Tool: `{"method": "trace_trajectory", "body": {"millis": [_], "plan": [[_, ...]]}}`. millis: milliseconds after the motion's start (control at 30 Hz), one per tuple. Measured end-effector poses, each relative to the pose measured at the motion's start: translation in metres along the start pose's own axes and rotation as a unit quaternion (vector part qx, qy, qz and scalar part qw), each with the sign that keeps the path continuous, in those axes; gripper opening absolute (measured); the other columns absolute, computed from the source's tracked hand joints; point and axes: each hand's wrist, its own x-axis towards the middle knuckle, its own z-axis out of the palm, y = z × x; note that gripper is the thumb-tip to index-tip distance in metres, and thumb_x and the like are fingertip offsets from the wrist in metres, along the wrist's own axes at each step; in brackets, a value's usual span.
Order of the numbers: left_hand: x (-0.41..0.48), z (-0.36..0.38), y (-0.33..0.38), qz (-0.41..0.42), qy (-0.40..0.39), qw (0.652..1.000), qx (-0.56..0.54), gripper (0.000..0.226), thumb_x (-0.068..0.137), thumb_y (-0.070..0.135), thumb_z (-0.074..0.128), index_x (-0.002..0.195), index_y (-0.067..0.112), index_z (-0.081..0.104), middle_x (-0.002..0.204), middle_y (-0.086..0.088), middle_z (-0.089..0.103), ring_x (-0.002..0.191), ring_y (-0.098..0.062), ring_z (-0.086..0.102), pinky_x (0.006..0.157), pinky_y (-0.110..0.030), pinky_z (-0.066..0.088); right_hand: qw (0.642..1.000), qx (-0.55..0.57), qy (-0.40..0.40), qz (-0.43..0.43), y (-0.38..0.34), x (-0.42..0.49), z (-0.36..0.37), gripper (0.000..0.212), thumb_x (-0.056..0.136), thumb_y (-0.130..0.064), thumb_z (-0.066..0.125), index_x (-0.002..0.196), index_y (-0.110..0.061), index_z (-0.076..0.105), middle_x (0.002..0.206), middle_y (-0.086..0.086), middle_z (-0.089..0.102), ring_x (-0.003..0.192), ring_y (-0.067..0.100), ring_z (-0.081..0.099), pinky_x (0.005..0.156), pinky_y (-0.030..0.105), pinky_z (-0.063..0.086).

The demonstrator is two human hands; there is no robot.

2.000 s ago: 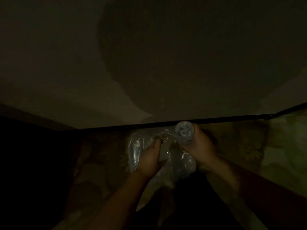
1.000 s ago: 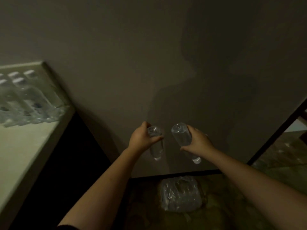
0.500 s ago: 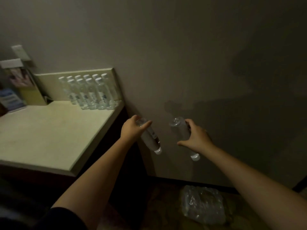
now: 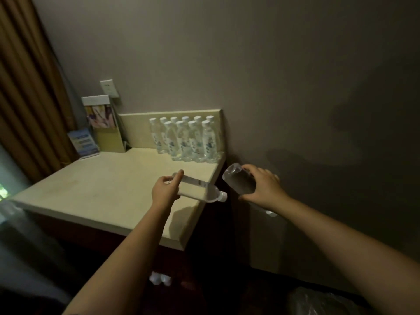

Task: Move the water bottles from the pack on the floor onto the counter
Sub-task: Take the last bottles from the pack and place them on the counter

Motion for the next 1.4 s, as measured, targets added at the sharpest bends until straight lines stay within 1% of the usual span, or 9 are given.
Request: {"method": "trace_trajectory", "body": {"millis": [267, 533, 667, 767, 900, 1033, 1167, 1300, 1400], "plan": [[0.094, -0.083, -0.039, -0.017, -0.062, 0.996, -0.061, 0.054, 0.075, 0.044, 0.075, 0.11, 0.008, 0.055, 0.098, -0.012, 0.062, 0.086, -0.023, 0.063, 0.072, -0.037, 0.057, 1.0, -0.027, 0.004, 0.01, -0.105, 0.058, 0.074, 0.089, 0.063, -0.051, 0.077, 0.139, -0.038, 0.033, 0.13, -0.004, 0.053, 0.116, 0.022, 0.048, 0.096, 0.037, 0.036], [0.141, -0.109, -0.076, 0.108, -0.19, 0.954, 0.205, 0.056, 0.062, 0.041, 0.086, 0.102, 0.02, 0.053, 0.097, -0.001, 0.062, 0.084, -0.017, 0.061, 0.072, -0.033, 0.052, 0.997, -0.064, 0.001, 0.044, -0.142, 0.084, 0.109, 0.086, 0.06, -0.052, 0.078, 0.133, -0.041, 0.034, 0.127, -0.006, 0.055, 0.114, 0.022, 0.049, 0.09, 0.036, 0.035], [0.157, -0.11, -0.071, 0.151, -0.265, 0.919, 0.249, 0.061, 0.069, 0.045, 0.08, 0.117, 0.022, 0.051, 0.111, 0.0, 0.059, 0.095, -0.017, 0.06, 0.076, -0.03, 0.052, 0.995, -0.087, 0.003, 0.043, -0.15, 0.092, 0.112, 0.084, 0.062, -0.05, 0.077, 0.135, -0.041, 0.035, 0.127, -0.007, 0.055, 0.113, 0.021, 0.048, 0.089, 0.035, 0.035], [0.162, -0.108, -0.055, 0.162, -0.289, 0.917, 0.219, 0.065, 0.08, 0.057, 0.064, 0.132, 0.021, 0.047, 0.124, 0.004, 0.051, 0.111, -0.014, 0.052, 0.089, -0.031, 0.047, 0.994, -0.104, 0.006, 0.016, -0.158, 0.098, 0.113, 0.083, 0.066, -0.047, 0.077, 0.137, -0.041, 0.035, 0.131, -0.009, 0.052, 0.117, 0.019, 0.045, 0.092, 0.036, 0.033], [0.163, -0.1, -0.017, 0.199, -0.276, 0.931, 0.132, 0.051, 0.091, 0.057, 0.045, 0.124, 0.019, 0.055, 0.121, 0.001, 0.061, 0.106, -0.012, 0.057, 0.09, -0.031, 0.045, 0.989, -0.144, 0.021, -0.041, -0.175, 0.107, 0.113, 0.078, 0.072, -0.034, 0.074, 0.14, -0.04, 0.036, 0.135, -0.013, 0.048, 0.12, 0.017, 0.04, 0.094, 0.031, 0.025], [0.161, -0.099, 0.006, 0.206, -0.368, 0.898, 0.125, 0.053, 0.08, 0.069, 0.051, 0.111, 0.028, 0.061, 0.102, 0.009, 0.069, 0.092, -0.002, 0.064, 0.077, -0.021, 0.05, 0.97, -0.185, 0.085, -0.137, -0.192, 0.113, 0.118, 0.071, 0.071, -0.011, 0.072, 0.134, -0.032, 0.046, 0.129, -0.01, 0.055, 0.115, 0.02, 0.046, 0.09, 0.035, 0.029], [0.166, -0.101, 0.006, 0.183, -0.439, 0.871, 0.125, 0.054, 0.079, 0.068, 0.056, 0.093, 0.019, 0.071, 0.089, 0.0, 0.074, 0.081, -0.015, 0.07, 0.075, -0.026, 0.057, 0.952, -0.206, 0.133, -0.184, -0.202, 0.124, 0.118, 0.071, 0.063, 0.005, 0.07, 0.126, -0.024, 0.055, 0.121, -0.008, 0.061, 0.112, 0.022, 0.053, 0.088, 0.038, 0.036], [0.171, -0.103, 0.001, 0.132, -0.444, 0.884, 0.066, 0.051, 0.081, 0.062, 0.059, 0.093, 0.014, 0.073, 0.087, -0.005, 0.075, 0.079, -0.019, 0.071, 0.072, -0.025, 0.057, 0.932, -0.228, 0.168, -0.226, -0.202, 0.136, 0.118, 0.065, 0.061, 0.008, 0.072, 0.118, -0.02, 0.06, 0.118, -0.006, 0.063, 0.113, 0.021, 0.056, 0.091, 0.037, 0.036], [0.173, -0.099, -0.002, 0.098, -0.389, 0.916, -0.014, 0.046, 0.083, 0.054, 0.062, 0.096, 0.011, 0.072, 0.087, -0.011, 0.074, 0.075, -0.023, 0.069, 0.074, -0.032, 0.057, 0.957, -0.172, 0.19, -0.135, -0.202, 0.145, 0.121, 0.079, 0.069, 0.012, 0.061, 0.139, -0.02, 0.043, 0.145, 0.0, 0.042, 0.137, 0.021, 0.034, 0.112, 0.037, 0.023]]}}
